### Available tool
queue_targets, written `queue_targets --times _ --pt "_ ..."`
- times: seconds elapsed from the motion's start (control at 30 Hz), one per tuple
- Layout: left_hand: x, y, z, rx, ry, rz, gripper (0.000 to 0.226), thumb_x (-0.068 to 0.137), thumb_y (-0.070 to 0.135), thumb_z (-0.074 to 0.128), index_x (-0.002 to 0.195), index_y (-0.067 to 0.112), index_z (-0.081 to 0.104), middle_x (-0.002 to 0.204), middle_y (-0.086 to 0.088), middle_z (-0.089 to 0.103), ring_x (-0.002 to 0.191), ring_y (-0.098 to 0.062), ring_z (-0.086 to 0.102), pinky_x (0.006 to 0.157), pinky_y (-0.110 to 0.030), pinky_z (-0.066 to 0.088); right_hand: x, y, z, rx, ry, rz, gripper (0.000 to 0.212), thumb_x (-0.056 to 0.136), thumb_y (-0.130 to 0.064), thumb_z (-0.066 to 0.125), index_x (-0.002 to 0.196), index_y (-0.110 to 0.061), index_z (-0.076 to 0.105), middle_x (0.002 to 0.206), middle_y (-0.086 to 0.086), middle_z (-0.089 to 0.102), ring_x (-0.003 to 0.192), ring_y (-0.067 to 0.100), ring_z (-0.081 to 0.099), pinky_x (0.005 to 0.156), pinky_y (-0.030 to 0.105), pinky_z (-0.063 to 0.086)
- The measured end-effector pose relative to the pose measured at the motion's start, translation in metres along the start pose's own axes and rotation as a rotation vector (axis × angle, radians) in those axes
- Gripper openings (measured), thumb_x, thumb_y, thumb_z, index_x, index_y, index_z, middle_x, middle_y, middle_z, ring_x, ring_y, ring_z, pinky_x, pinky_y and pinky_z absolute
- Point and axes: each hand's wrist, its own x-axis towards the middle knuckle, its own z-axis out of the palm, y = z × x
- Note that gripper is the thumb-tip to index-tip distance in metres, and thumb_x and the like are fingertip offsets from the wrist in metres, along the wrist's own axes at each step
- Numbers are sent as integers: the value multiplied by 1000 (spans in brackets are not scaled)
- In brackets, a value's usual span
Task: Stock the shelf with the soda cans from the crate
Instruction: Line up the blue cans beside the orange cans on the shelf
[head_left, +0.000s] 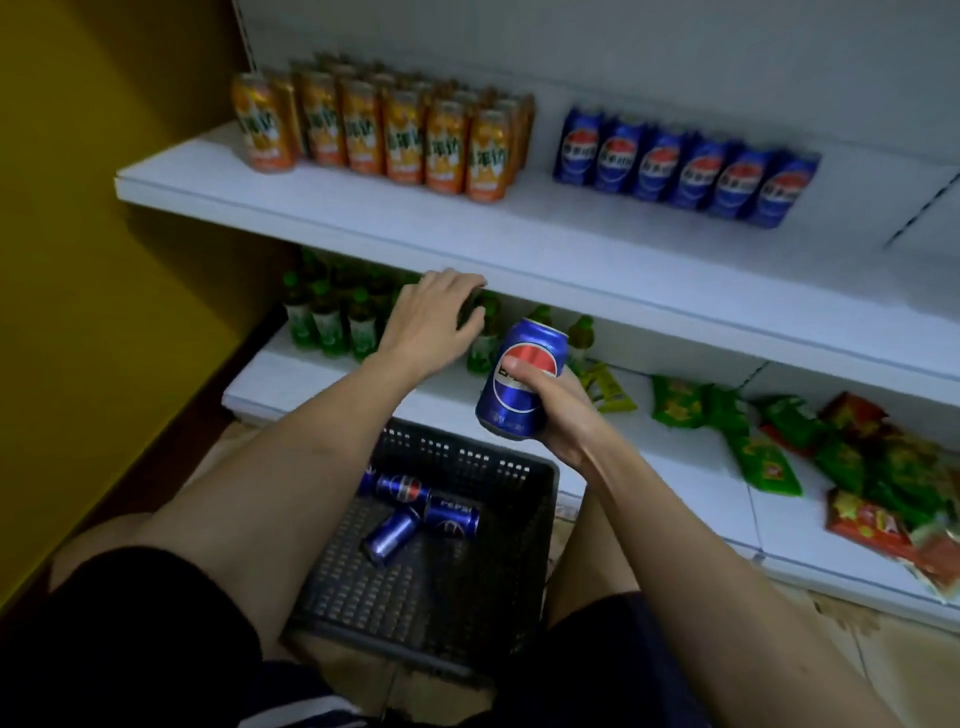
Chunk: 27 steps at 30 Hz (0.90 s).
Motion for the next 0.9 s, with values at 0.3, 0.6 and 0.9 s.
queue_targets --times 0.3,0.6,0.9 --pt "102 31 9 102 -207 -7 50 99 53 37 144 32 43 146 0 41 134 -23 36 105 -47 30 15 -99 -24 -182 33 -224 38 79 -15 78 111 -23 59 100 2 70 93 17 67 85 36 56" --pt "145 16 43 201 -434 33 69 89 74 22 150 40 25 158 1 23 145 -24 17 113 -63 14 78 -130 -43 -190 207 -231 43 76 -23 82 114 -25 60 107 -1 71 98 17 68 83 33 58" --pt "149 4 61 192 -382 33 73 83 83 9 150 52 11 164 5 8 150 -22 3 117 -59 3 189 -156 -57 -159 397 -386 59 77 -21 82 127 -22 49 114 -8 62 101 6 61 85 26 51"
